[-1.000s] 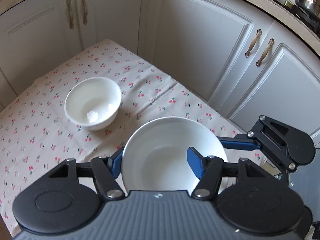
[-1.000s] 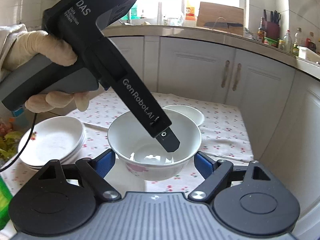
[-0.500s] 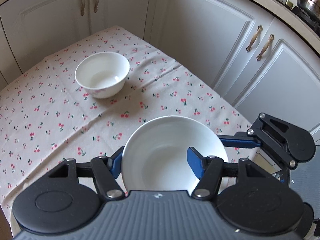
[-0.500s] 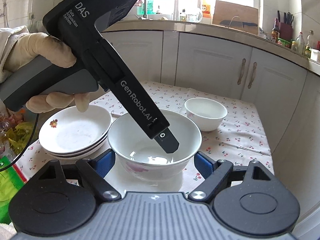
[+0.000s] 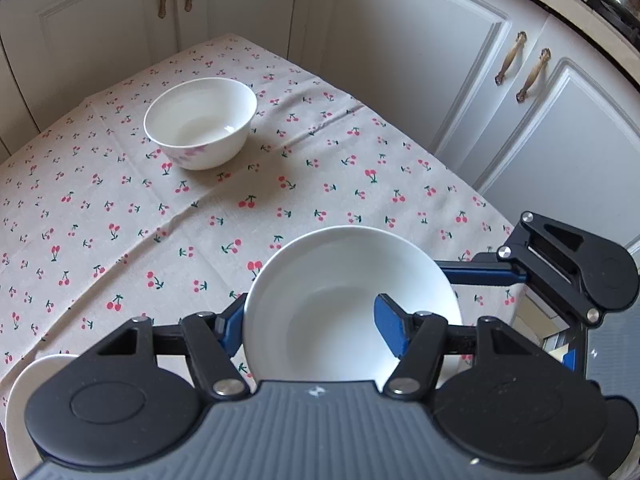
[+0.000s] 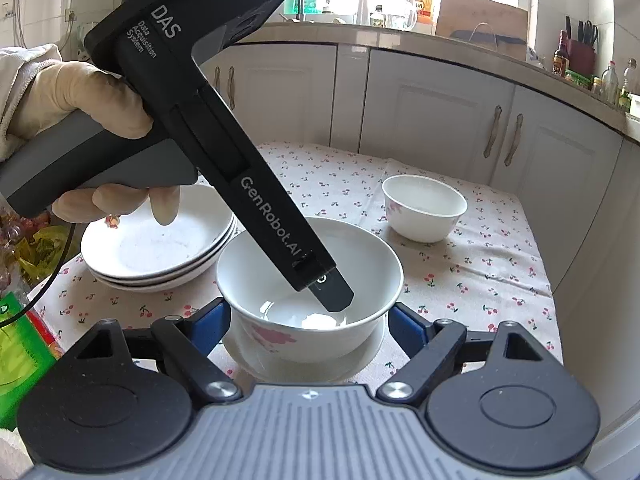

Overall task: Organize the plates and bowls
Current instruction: 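Carry the white bowl with both tools toward the plate stack, then lower the held bowl into the pink-flowered bowl and open both tools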

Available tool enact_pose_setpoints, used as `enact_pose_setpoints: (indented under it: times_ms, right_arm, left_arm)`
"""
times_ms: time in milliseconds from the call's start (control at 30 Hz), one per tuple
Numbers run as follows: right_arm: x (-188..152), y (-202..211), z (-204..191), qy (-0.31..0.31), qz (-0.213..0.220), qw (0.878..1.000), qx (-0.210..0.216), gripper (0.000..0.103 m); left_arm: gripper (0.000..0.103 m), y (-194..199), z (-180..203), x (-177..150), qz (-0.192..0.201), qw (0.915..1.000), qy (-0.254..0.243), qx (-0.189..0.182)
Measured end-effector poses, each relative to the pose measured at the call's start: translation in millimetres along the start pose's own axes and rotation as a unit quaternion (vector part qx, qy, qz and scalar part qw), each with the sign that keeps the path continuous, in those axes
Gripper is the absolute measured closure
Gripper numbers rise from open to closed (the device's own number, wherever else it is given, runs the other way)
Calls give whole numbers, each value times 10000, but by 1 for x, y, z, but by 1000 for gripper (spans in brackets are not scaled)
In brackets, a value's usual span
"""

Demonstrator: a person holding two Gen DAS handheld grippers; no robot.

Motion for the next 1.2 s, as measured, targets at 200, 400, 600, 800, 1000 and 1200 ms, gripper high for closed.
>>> enact_pose_setpoints:
  times_ms: [200, 400, 600, 800, 1000, 1200]
  right_arm:
    - [-6, -6, -1, -52, -132, 9999, 94, 14]
    - [-6, -6, -1, -40, -173, 9998, 129, 14]
    - [-9, -7, -3, -59, -247, 9995, 202, 14]
    - [-9, -7, -3, -76, -214, 9995, 212, 14]
    - [-5, 3, -1, -117, 10, 9996, 256, 7]
    - [3, 10, -9, -136, 209, 9976, 648, 6]
  left_arm:
    - [37, -3, 1, -4, -25, 10000, -71, 9]
    - [35, -4, 4, -5, -37, 9997, -217, 77]
    - [35, -7, 6, -6, -40, 9990, -408, 197]
    - [35, -12, 5, -6, -44, 9985, -481, 265]
    - [33, -4, 5, -2, 117, 9984, -512, 216]
    - [29, 5, 0, 0, 219, 9977, -520, 372]
Point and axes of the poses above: each gripper's, at about its wrist camera, not at the fingertips, and y roughly against the way its jaws point, z to its right, x to its top, the point moved 8 cm from there along -y, roughly the way its jaws point
